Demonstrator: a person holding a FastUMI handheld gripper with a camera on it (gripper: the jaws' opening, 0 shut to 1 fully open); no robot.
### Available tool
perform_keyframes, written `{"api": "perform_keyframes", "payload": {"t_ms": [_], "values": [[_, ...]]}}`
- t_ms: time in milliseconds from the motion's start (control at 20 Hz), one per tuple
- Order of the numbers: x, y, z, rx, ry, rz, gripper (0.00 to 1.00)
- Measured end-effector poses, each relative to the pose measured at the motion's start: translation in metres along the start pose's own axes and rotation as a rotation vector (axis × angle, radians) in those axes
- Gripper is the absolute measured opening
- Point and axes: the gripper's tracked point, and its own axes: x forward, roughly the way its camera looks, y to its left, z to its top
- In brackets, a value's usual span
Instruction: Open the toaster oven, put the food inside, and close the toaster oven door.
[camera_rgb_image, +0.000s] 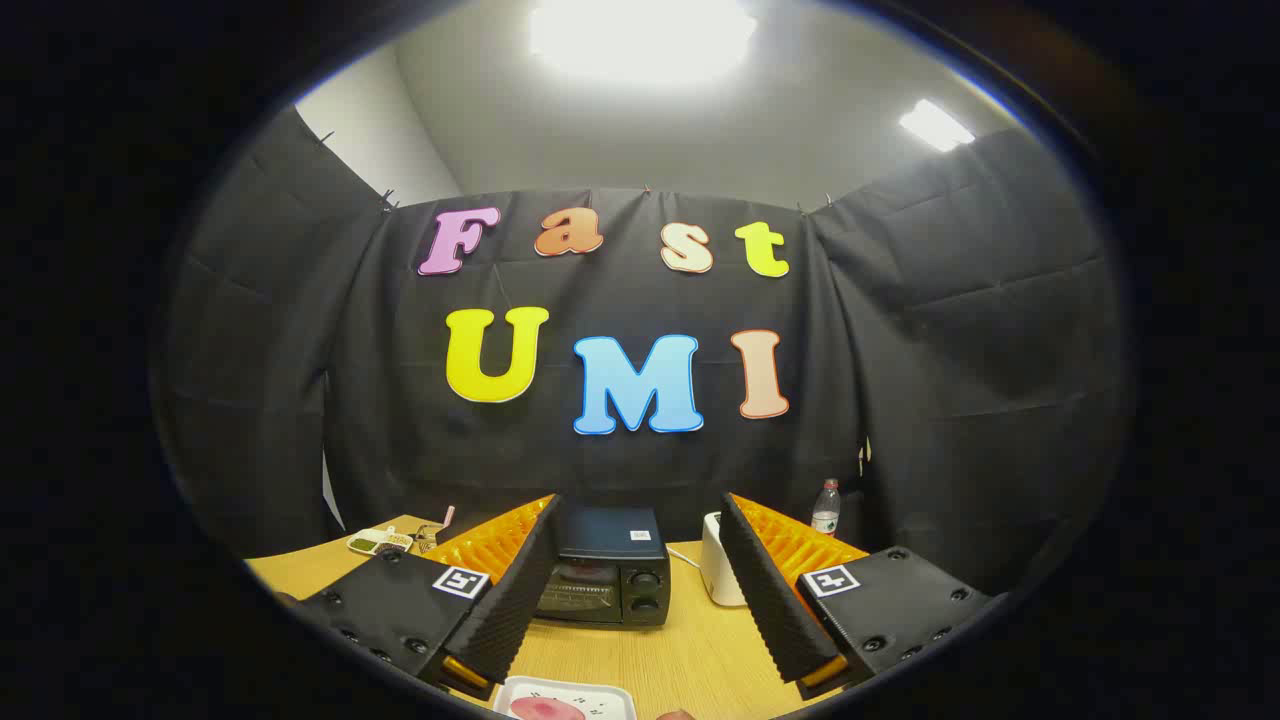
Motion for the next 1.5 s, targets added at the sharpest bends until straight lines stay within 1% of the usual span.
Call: {"api": "perform_keyframes", "payload": {"t_ms": [450, 750, 1050, 1500], "values": [[-0.004, 0.006, 0.003, 0.018, -0.004, 0.013, 0.98], [0.004, 0.016, 0.007, 0.03, -0.007, 0.035, 0.98], [0.03, 0.034, 0.003, 0.036, -0.002, 0.074, 0.98], [0.083, 0.069, -0.02, 0.054, 0.036, 0.136, 0.98]]}}
